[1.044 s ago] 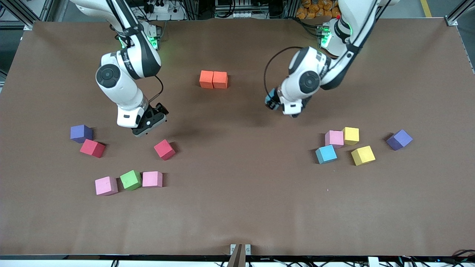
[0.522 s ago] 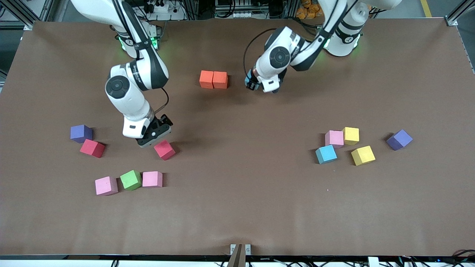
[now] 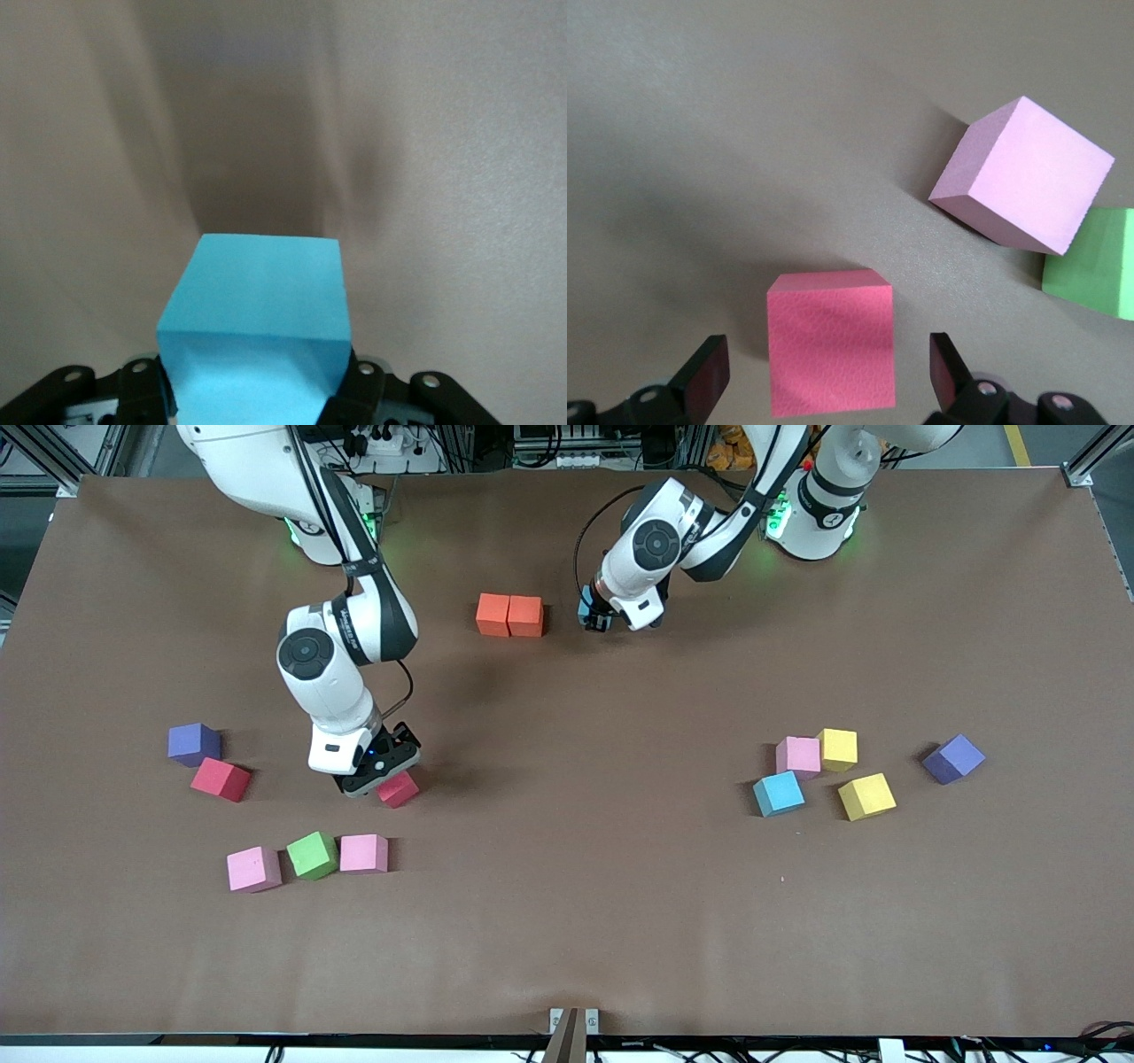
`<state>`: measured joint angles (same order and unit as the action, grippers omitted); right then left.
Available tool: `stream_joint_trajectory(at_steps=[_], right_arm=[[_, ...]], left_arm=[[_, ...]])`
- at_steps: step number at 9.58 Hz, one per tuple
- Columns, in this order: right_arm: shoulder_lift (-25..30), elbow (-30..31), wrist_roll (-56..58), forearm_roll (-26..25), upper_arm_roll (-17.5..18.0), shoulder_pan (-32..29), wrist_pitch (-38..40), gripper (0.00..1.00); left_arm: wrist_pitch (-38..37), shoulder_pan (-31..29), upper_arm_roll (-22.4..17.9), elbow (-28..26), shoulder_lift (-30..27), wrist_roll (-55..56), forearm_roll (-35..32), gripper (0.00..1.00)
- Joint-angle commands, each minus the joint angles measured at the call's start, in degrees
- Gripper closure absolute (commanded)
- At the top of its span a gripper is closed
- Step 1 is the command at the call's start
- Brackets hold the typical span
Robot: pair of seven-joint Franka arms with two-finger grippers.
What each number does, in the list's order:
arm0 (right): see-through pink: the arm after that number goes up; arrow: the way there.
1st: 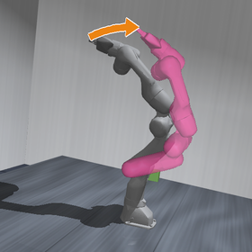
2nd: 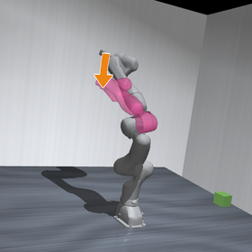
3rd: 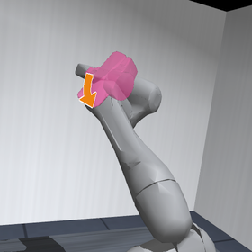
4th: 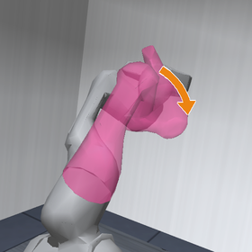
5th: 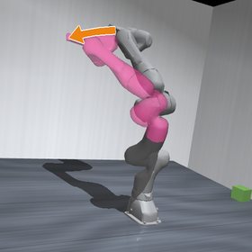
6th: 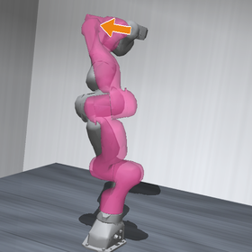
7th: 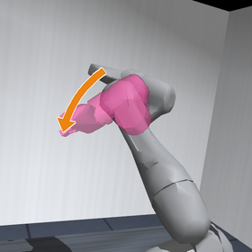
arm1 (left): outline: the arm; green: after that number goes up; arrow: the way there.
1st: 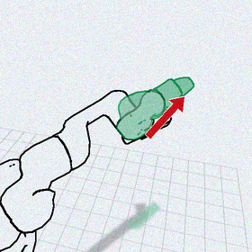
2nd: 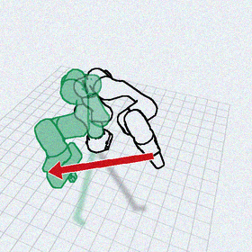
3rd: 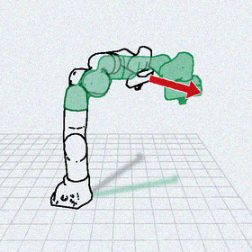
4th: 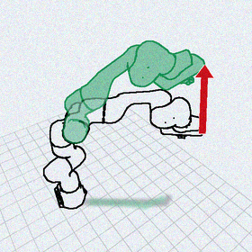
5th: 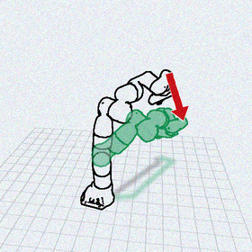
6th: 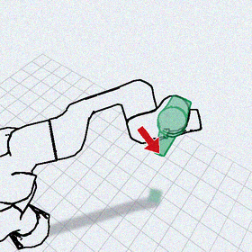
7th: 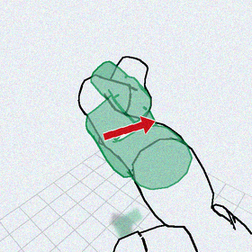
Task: Form number 2 with 11 blocks
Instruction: 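Carry the cyan cube with the left gripper while the right grasps red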
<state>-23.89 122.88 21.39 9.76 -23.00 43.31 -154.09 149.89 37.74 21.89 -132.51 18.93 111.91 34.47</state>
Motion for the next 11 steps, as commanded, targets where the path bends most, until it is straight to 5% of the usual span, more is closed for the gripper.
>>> stream_joint_trajectory(at_steps=[1, 11], right_arm=[[-1.7, -1.3, 0.1, 0.9, 0.5, -0.6, -0.6, 0.00], [-5.9, -2.5, 0.1, 3.4, 1.8, -0.9, -2.5, 0.00]], left_arm=[[2.9, 5.2, -3.2, 1.0, 1.3, 1.2, 4.1, 1.00], [13.8, 11.4, -4.3, 5.5, 6.6, 6.1, 4.2, 1.00]])
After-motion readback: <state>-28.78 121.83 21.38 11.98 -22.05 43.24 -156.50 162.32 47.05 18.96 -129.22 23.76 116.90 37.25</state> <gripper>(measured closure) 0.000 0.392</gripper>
